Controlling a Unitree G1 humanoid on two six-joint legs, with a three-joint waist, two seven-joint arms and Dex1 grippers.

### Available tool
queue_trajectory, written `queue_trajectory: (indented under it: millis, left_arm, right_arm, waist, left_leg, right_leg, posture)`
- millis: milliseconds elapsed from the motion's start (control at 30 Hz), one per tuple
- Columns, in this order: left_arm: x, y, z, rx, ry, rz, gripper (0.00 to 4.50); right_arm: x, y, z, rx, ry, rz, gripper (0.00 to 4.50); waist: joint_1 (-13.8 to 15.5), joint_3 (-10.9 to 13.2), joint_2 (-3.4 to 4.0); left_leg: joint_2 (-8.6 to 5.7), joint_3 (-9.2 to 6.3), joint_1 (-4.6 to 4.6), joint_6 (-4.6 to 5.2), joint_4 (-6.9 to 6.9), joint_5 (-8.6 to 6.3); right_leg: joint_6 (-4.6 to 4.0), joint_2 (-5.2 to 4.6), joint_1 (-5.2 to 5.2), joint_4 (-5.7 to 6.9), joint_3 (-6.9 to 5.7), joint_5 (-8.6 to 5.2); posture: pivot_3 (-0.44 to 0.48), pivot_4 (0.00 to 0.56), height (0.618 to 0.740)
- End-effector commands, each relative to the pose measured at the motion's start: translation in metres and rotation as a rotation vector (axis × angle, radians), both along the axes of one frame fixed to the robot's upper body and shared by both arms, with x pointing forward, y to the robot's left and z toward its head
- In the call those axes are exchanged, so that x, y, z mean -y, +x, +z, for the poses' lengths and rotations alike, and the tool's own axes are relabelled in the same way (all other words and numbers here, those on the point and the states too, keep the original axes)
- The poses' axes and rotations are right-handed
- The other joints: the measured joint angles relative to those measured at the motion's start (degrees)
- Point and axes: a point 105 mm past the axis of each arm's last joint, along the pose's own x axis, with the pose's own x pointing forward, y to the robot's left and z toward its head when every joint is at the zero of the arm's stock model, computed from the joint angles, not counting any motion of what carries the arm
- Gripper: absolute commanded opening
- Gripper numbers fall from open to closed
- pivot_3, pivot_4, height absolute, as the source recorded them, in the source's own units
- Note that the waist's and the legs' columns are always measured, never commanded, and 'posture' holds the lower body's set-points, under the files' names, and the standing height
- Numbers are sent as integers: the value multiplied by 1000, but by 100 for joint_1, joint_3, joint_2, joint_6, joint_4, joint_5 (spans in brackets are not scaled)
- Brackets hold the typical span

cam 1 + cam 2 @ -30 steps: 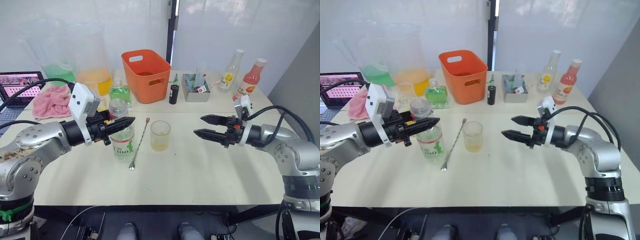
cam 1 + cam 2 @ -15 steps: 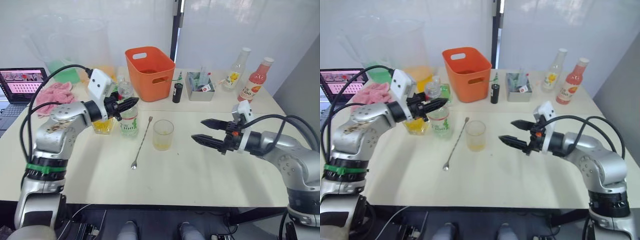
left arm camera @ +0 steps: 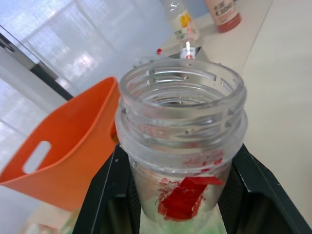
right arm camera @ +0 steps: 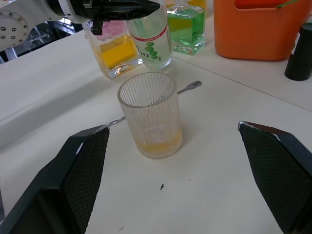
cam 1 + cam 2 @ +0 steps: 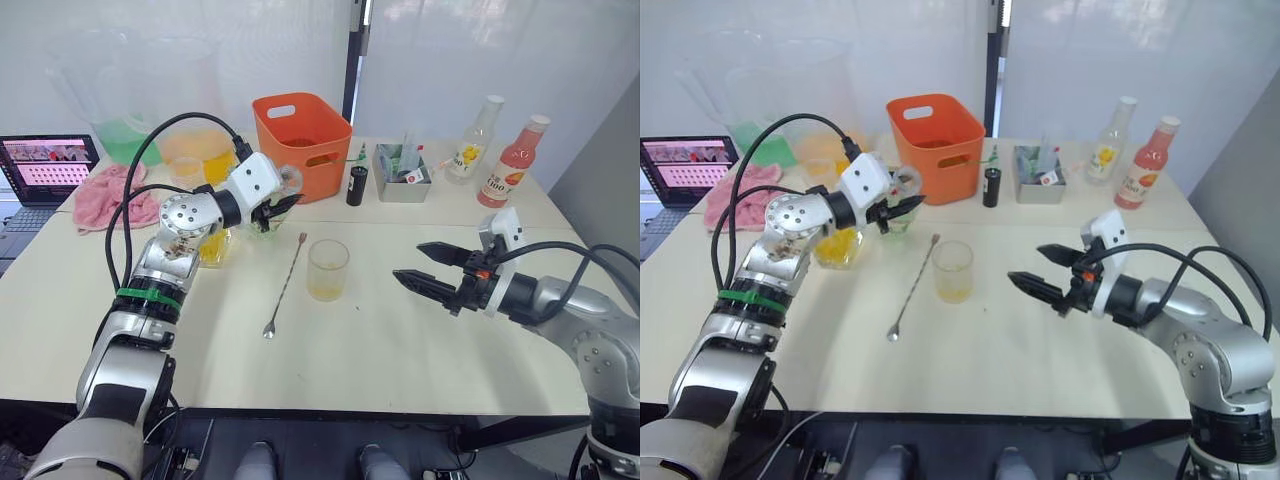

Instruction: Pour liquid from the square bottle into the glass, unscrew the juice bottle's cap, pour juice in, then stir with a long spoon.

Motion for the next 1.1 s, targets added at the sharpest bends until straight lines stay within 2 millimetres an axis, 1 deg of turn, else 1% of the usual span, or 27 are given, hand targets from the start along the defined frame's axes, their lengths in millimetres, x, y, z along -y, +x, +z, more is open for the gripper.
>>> queue_trajectory:
  millis: [33,200,300,433,500,633,767,833,967,1100]
  left_arm:
    - [1,1,16,151,28,21,1515]
    - [1,7,16,205,54,53,1515]
    - [4,6,18,265,83,50,1515]
    - [8,4,13,301,124,33,1515]
    - [9,4,11,310,128,31,1515]
    - [16,3,9,321,119,25,1515]
    - [25,-2,3,359,162,-10,1515]
    - [27,-5,-2,386,211,-28,1515]
    - [32,-8,-12,407,257,-52,1515]
    - [35,-9,-12,415,250,-54,1515]
  right_arm:
    - [-2,-15,11,33,2,38,4463]
    - [-3,-22,11,27,5,54,4463]
    - [-6,-25,9,17,2,71,4463]
    - [-10,-28,8,11,2,89,4463]
    - [-11,-28,9,12,1,91,4463]
    - [-12,-24,16,47,31,74,4463]
    - [-16,-27,16,35,27,90,4463]
    - [-16,-28,16,34,27,91,4463]
    - [-15,-26,16,39,25,69,4463]
    - [-13,-26,13,30,16,57,4463]
  waist:
    - [20,0,0]
    - [49,0,0]
    - [49,0,-1]
    - [50,0,-1]
    - [50,0,-1]
    - [50,0,-1]
    - [50,0,-1]
    - [49,0,-1]
    - [47,0,-1]
    - [49,0,-1]
  left_leg:
    - [0,-1,0,0,0,0]
    - [-1,0,-4,0,6,0]
    - [-1,-1,-4,0,7,0]
    - [-1,-1,-5,0,6,0]
    - [-1,-1,-4,0,6,0]
    - [-1,-1,-5,0,7,1]
    - [-2,-1,-4,0,7,1]
    - [-2,-1,-4,0,7,1]
    - [-2,-1,-4,0,8,1]
    - [-2,-1,-4,-1,9,1]
  right_leg:
    - [-1,0,1,0,0,1]
    - [4,0,1,0,0,3]
    - [5,0,2,0,0,3]
    - [3,0,2,1,0,5]
    - [2,0,2,2,0,6]
    - [3,0,2,3,0,6]
    - [1,0,2,5,0,7]
    - [-6,0,2,6,1,12]
    - [-8,0,2,9,1,13]
    - [-8,0,1,11,1,13]
  posture:
    - [0,150,725]
    - [0,150,725]
    - [0,150,725]
    - [0,150,725]
    - [0,150,725]
    - [0,150,725]
    - [0,150,725]
    - [0,150,725]
    - [0,150,725]
    - [0,150,725]
